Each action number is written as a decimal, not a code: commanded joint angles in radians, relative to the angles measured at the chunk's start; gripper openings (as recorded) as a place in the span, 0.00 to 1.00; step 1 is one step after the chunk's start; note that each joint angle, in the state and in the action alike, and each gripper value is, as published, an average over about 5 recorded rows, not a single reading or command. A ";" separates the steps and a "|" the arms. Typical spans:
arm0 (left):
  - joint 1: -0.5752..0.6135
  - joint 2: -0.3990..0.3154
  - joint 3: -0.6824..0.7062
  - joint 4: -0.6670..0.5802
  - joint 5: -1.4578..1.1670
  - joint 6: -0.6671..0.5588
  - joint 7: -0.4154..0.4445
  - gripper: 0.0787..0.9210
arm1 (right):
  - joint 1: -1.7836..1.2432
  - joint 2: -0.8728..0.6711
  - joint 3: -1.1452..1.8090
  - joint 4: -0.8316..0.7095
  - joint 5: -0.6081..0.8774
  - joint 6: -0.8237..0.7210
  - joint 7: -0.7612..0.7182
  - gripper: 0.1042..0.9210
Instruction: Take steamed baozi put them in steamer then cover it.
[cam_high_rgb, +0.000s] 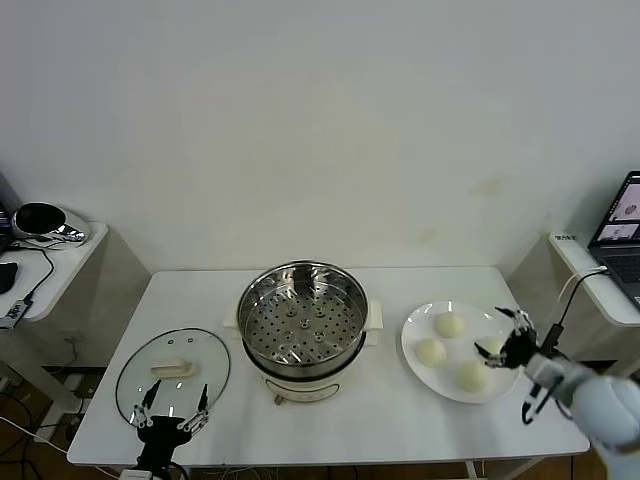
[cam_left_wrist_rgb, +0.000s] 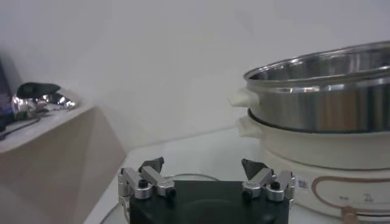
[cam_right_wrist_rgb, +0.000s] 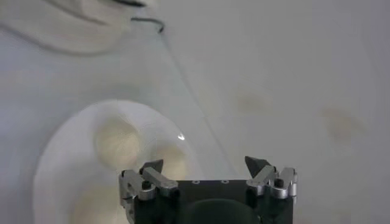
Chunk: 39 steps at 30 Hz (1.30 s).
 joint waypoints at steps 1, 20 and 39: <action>0.000 0.003 -0.008 0.000 0.040 0.001 0.000 0.88 | 0.586 -0.145 -0.521 -0.273 -0.028 -0.002 -0.308 0.88; 0.002 0.008 -0.043 0.014 0.046 0.000 0.002 0.88 | 0.915 0.204 -0.887 -0.702 -0.055 0.201 -0.400 0.88; 0.003 0.014 -0.059 0.023 0.050 -0.003 0.005 0.88 | 0.868 0.332 -0.864 -0.856 -0.172 0.212 -0.338 0.88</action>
